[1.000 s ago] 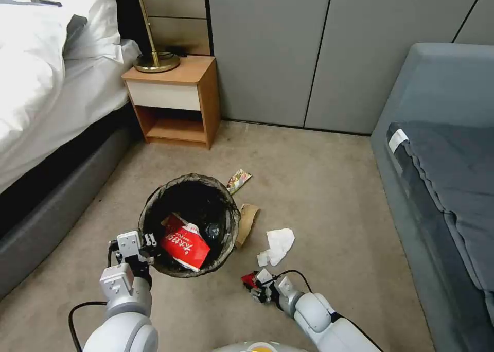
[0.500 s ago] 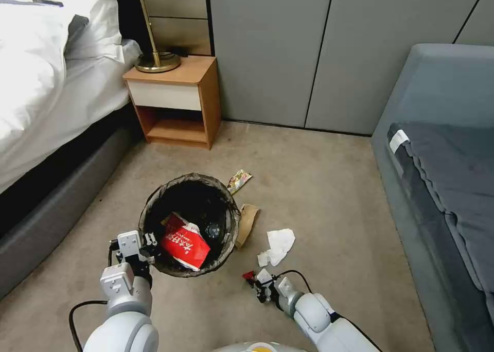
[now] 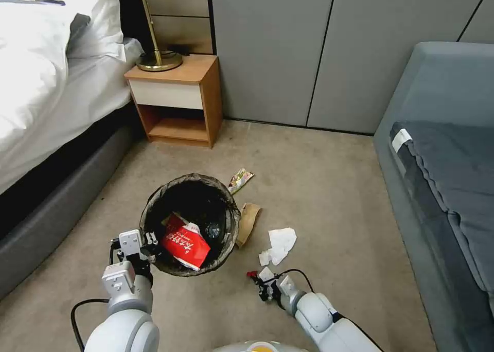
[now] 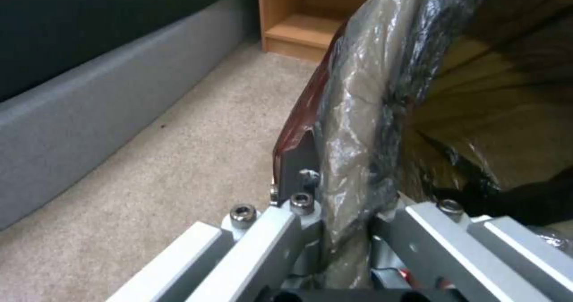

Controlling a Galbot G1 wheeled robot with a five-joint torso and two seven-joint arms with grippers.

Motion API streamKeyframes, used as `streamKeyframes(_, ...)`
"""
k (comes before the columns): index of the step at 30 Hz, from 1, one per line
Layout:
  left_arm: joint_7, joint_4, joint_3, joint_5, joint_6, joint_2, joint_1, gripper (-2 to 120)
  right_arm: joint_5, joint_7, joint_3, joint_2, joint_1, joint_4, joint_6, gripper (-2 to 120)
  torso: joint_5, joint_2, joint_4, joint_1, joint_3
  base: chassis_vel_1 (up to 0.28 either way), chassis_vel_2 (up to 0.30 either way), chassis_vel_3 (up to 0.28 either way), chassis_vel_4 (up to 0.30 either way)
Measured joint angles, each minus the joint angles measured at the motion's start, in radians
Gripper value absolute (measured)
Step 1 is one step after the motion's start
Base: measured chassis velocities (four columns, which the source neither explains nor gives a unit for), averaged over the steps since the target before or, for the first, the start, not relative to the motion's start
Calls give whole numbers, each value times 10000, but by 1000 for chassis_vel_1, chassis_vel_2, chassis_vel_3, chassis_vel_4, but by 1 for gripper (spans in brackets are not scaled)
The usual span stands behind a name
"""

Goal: Pick up the trash bin, then pick up the garbage from the floor and place it into the trash bin.

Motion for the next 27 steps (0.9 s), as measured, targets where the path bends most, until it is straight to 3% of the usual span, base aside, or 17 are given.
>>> streamKeyframes(8, -9, -7, -73, -119, 11, 101, 75, 0, 1304, 761, 718, -554, 510, 2140, 370, 0, -9, 0, 4, 0, -2, 0, 0, 0, 0)
streamKeyframes(11, -3, 25, -19, -135, 14, 96, 89, 0, 2027, 951, 1071, -698, 893, 3530, 771, 0, -11, 1, 6, 0, -3, 0, 0, 0, 0)
streamKeyframes(15, -4, 65, -9, -135, 15, 95, 83, 0, 2320, 964, 1200, -724, 1022, 4287, 1038, 0, -11, 1, 6, 0, -3, 0, 0, 0, 0)
streamKeyframes(18, -5, 104, 1, -137, 17, 104, 68, 0, 3036, 822, 1371, -755, 1204, 6106, 1530, 0, -12, 2, 6, 0, -4, 0, 0, 0, 0)
streamKeyframes(27, 0, 192, 134, -48, 19, 84, 80, 0, 3060, 465, 508, -1160, 346, 8202, 2012, 0, -11, 3, 6, 0, -5, 0, 0, 0, 0)
